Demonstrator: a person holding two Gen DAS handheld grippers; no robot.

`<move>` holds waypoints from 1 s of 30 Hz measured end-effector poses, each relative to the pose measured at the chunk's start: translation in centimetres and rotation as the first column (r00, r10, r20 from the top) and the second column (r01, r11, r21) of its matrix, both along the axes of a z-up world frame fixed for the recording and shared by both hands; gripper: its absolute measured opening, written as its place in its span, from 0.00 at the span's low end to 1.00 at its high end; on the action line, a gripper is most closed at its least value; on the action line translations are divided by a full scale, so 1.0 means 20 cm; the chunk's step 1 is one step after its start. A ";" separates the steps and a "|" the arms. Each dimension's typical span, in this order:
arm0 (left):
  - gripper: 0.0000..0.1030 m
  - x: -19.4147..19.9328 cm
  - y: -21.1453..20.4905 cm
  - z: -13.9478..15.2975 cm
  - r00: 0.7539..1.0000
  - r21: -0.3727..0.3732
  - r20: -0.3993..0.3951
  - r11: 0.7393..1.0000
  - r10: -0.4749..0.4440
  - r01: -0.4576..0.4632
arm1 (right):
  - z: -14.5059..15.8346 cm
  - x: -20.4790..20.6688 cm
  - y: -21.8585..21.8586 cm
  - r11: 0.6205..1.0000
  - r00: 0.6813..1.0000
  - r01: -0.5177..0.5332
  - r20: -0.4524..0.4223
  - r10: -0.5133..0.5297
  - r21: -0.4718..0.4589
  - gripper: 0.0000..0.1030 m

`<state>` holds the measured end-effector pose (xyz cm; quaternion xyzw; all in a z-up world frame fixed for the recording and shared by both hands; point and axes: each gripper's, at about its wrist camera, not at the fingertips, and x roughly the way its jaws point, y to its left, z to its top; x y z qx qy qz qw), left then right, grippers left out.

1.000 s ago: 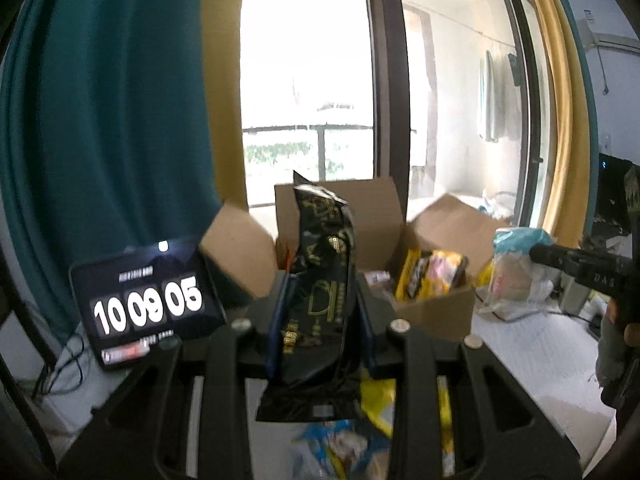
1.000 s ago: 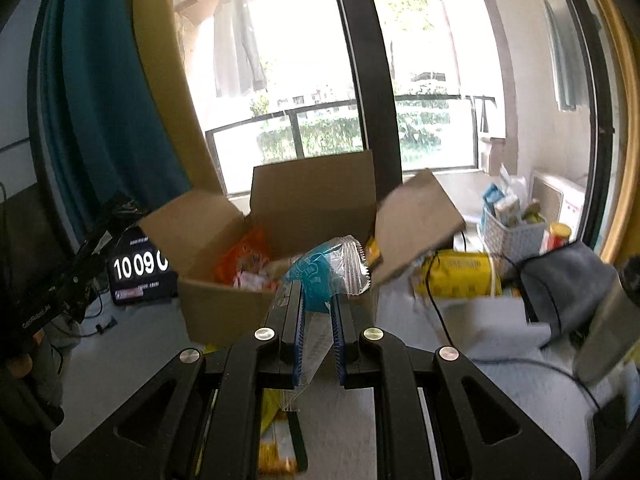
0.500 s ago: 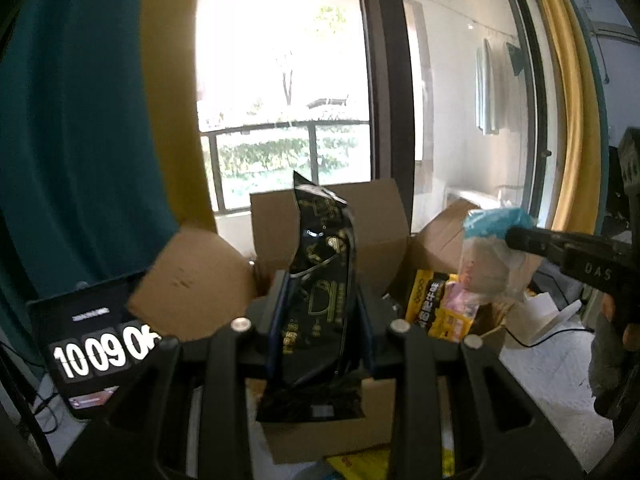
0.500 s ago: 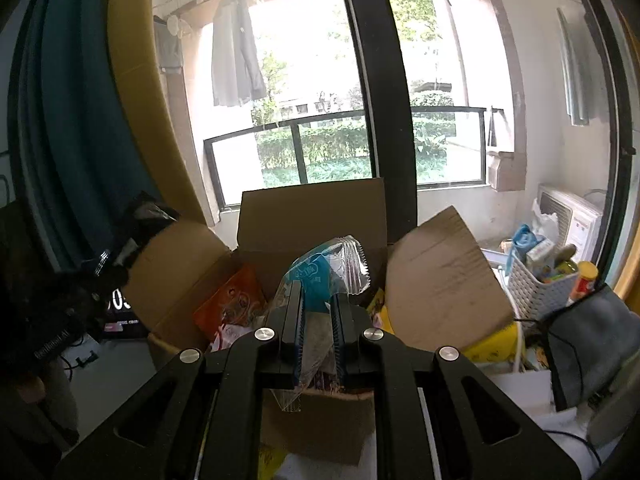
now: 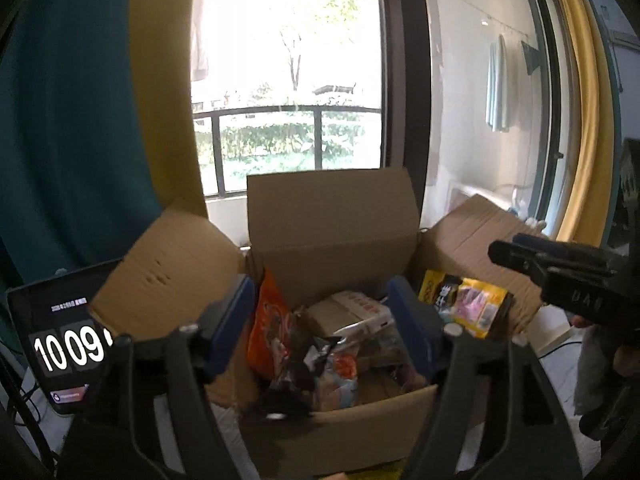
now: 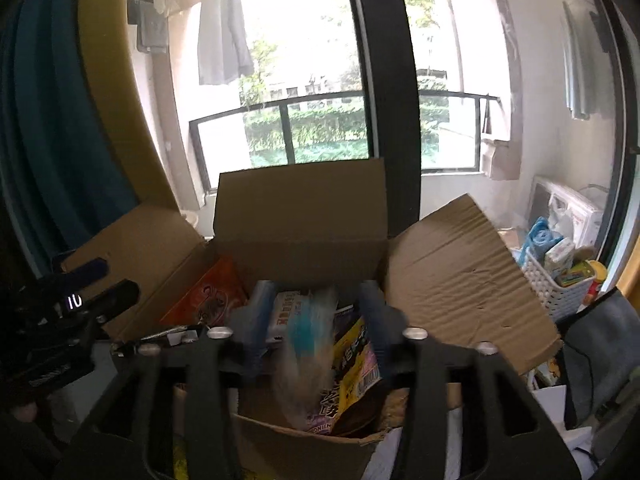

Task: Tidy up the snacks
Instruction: 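Withdraw both tools from the box back to the snack pile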

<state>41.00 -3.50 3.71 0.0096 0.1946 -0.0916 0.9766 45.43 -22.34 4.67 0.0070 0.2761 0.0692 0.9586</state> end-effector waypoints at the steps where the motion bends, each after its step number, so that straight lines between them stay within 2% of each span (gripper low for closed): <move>1: 0.69 -0.01 0.01 0.00 1.000 -0.002 0.000 1.000 0.002 -0.002 | 0.01 -0.01 0.00 1.000 1.000 0.000 0.000 0.000 -0.003 0.49; 15: 0.69 -0.36 0.06 0.11 0.999 -0.082 0.046 0.997 0.002 0.002 | 0.08 -0.35 -0.04 1.000 1.000 0.017 0.004 -0.017 -0.023 0.49; 30: 0.69 -0.68 0.05 0.17 0.995 -0.102 0.092 0.994 -0.039 0.048 | 0.10 -0.74 -0.15 0.996 0.997 0.083 -0.006 -0.083 -0.017 0.49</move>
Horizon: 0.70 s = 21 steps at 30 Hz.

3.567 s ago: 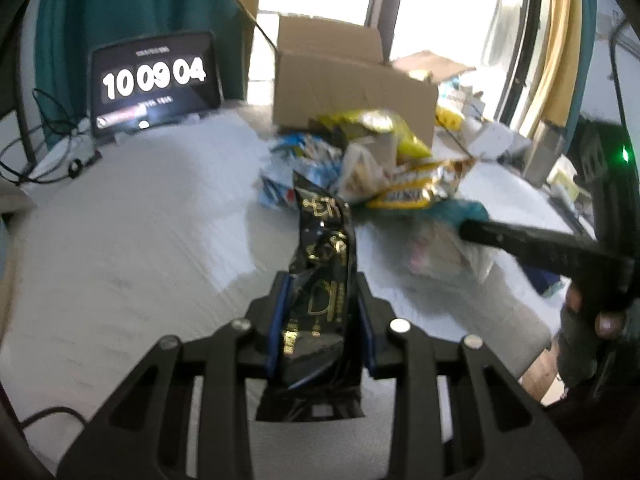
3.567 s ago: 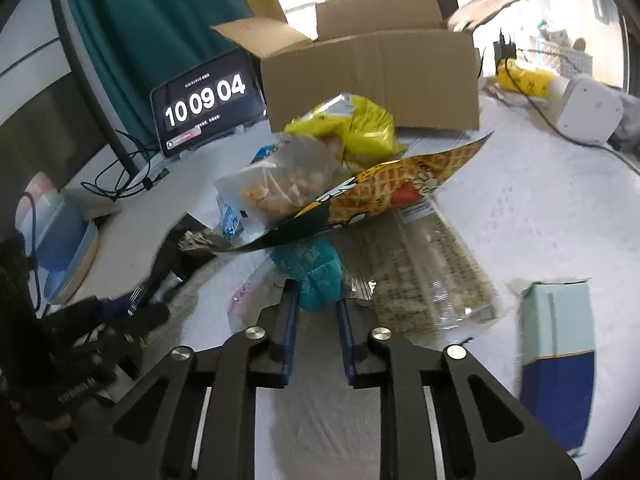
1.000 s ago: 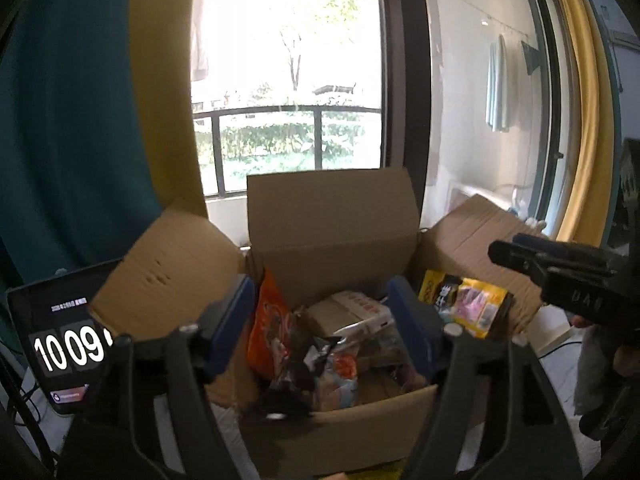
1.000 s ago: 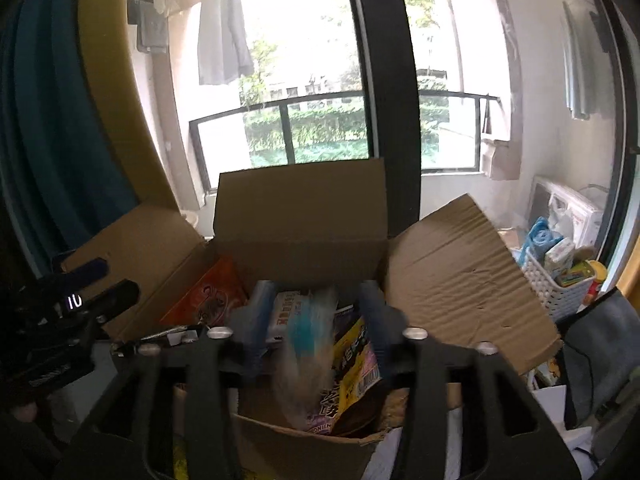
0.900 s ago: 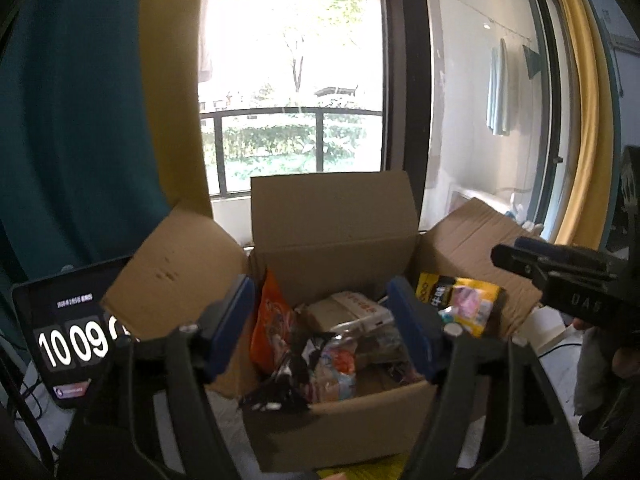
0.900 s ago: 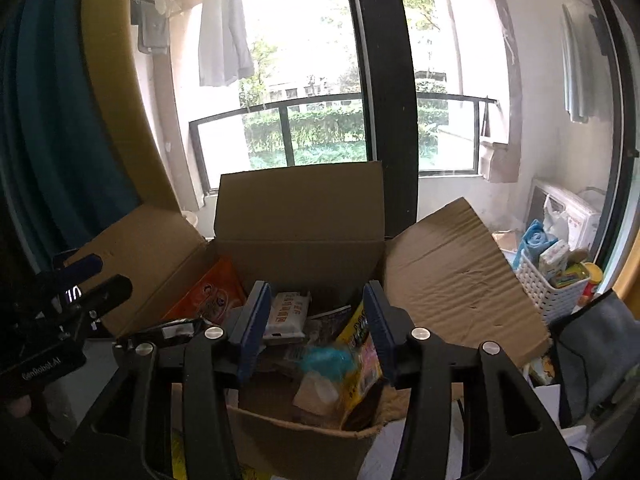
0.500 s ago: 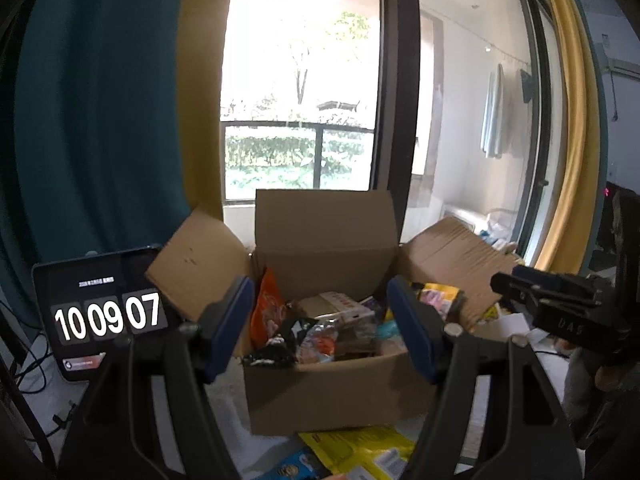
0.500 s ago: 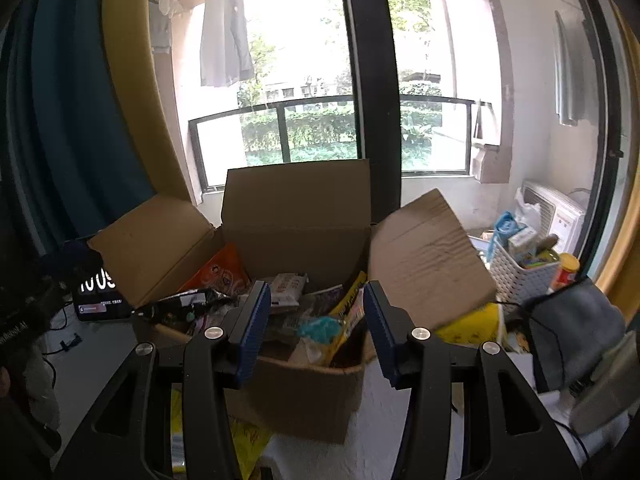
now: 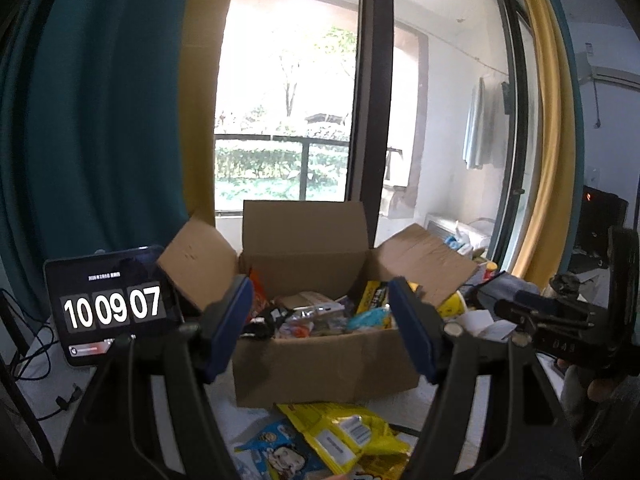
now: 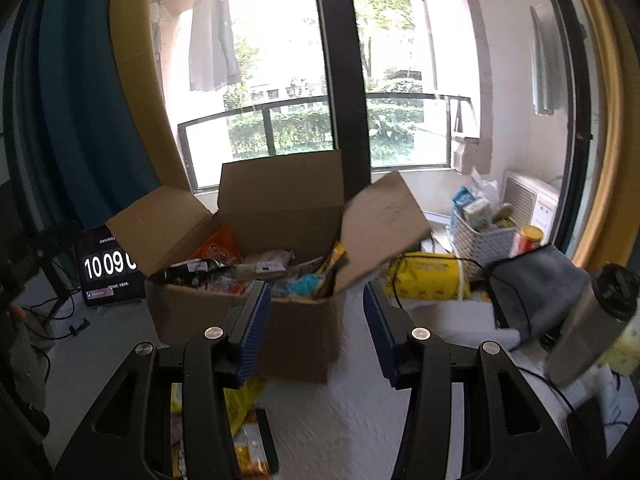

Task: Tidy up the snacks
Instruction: 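Withdraw both tools from the box back to the snack pile, then grasp the yellow-green chips bag with the left tool while the right tool grasps the blue-and-teal box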

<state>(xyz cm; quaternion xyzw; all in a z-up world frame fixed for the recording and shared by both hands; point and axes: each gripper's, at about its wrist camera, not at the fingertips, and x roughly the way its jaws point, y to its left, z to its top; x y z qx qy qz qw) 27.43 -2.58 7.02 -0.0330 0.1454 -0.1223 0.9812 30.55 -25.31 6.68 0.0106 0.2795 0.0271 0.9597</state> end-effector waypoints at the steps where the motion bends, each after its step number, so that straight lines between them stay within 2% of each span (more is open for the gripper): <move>1: 0.69 -0.02 0.00 0.00 1.000 0.000 0.001 1.000 -0.004 0.004 | 0.00 -0.02 -0.01 1.000 1.000 0.005 -0.003 -0.005 -0.001 0.50; 15: 0.69 -0.26 -0.01 -0.08 0.999 -0.007 -0.018 1.000 -0.028 0.028 | -0.09 -0.30 -0.07 0.999 0.998 0.043 -0.039 -0.044 -0.011 0.50; 21: 0.70 -0.36 0.00 -0.13 0.999 -0.003 -0.038 0.999 -0.034 0.034 | -0.11 -0.40 -0.12 0.997 0.996 0.076 -0.039 -0.076 0.013 0.50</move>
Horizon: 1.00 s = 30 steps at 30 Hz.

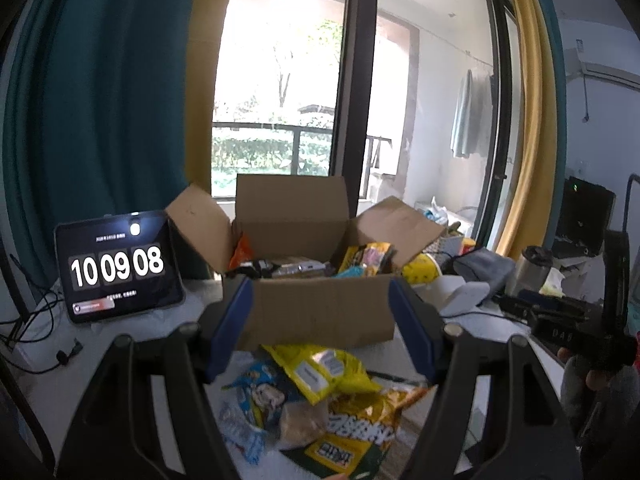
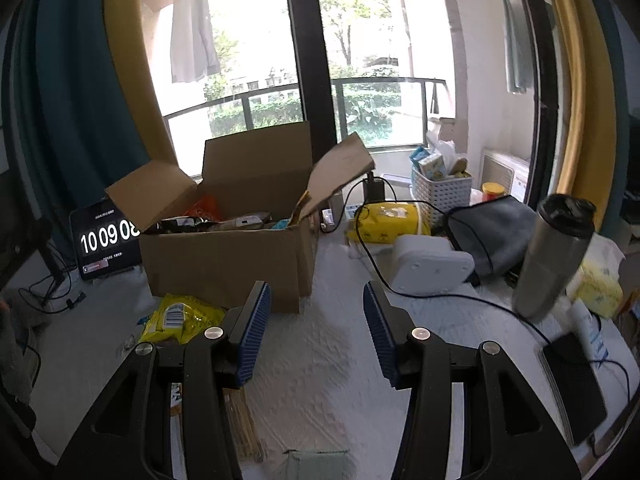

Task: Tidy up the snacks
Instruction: 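Grasp the yellow-green chips bag with the left tool while the right tool grasps the blue-and-teal box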

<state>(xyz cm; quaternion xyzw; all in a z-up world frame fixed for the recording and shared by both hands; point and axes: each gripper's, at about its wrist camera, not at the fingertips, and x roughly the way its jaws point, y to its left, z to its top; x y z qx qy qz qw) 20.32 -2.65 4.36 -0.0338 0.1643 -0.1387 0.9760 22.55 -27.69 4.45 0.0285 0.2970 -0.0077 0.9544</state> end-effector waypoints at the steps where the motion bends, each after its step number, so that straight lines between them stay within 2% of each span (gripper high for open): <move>1: 0.70 -0.01 0.00 -0.01 1.000 0.001 -0.003 1.000 -0.002 0.002 | -0.01 -0.02 -0.01 1.000 1.000 0.006 -0.002 -0.006 0.004 0.50; 20: 0.70 -0.19 -0.05 -0.30 0.990 0.013 -0.136 0.999 -0.046 0.048 | -0.25 -0.23 -0.02 1.000 0.995 0.005 -0.102 -0.003 0.020 0.50; 30: 0.70 -0.20 -0.09 -0.51 0.967 0.050 -0.248 0.995 -0.067 0.082 | -0.49 -0.31 0.00 0.995 0.962 -0.069 -0.261 0.085 0.071 0.66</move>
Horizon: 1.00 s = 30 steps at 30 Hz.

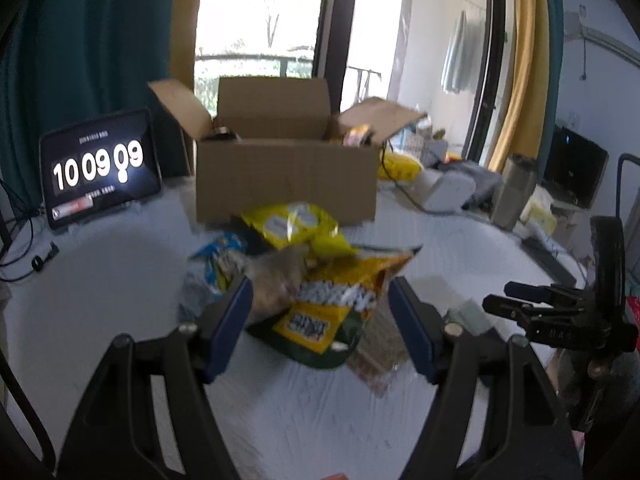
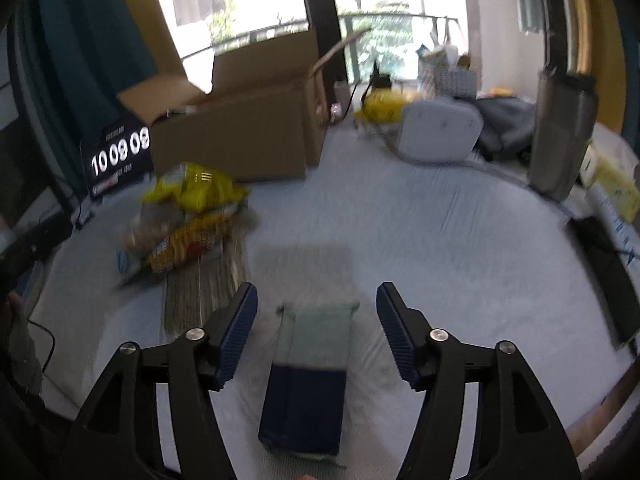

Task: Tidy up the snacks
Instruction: 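Grasp the yellow-green chips bag with the left tool while the right tool grasps the blue-and-teal box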

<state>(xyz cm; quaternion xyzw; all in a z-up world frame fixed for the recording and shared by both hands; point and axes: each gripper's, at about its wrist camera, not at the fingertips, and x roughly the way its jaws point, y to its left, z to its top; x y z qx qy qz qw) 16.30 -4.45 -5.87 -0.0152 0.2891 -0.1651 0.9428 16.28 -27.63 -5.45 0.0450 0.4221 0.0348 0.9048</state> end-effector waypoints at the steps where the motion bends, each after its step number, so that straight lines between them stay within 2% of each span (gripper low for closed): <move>1: 0.70 0.00 0.00 -0.02 1.000 0.004 -0.009 1.000 -0.004 0.004 | -0.02 0.00 0.00 1.000 1.000 -0.008 -0.016 0.008 0.007 0.67; 11: 0.70 0.06 -0.08 -0.15 0.996 0.046 -0.078 0.998 -0.043 0.046 | -0.19 0.00 0.05 0.997 0.990 -0.077 -0.120 0.078 0.014 0.68; 13: 0.70 0.08 -0.11 -0.17 0.995 0.068 -0.078 0.996 -0.059 0.064 | -0.20 0.00 0.08 0.996 0.989 -0.091 -0.114 0.090 -0.011 0.73; 18: 0.70 0.17 -0.20 -0.23 0.992 0.168 -0.107 0.982 -0.068 0.085 | -0.22 0.02 0.11 0.992 0.989 -0.113 -0.105 0.107 -0.050 0.73; 20: 0.70 0.20 -0.23 -0.25 0.990 0.203 -0.120 0.975 -0.067 0.091 | -0.22 0.03 0.11 0.990 0.989 -0.118 -0.102 0.111 -0.071 0.71; 22: 0.70 0.23 -0.24 -0.26 0.991 0.220 -0.121 0.972 -0.061 0.087 | -0.22 0.04 0.11 0.987 0.990 -0.114 -0.099 0.104 -0.109 0.53; 30: 0.70 0.33 -0.33 -0.26 0.989 0.290 -0.090 0.947 -0.116 0.137 | -0.20 0.12 0.01 0.994 0.992 -0.097 -0.083 0.094 -0.042 0.53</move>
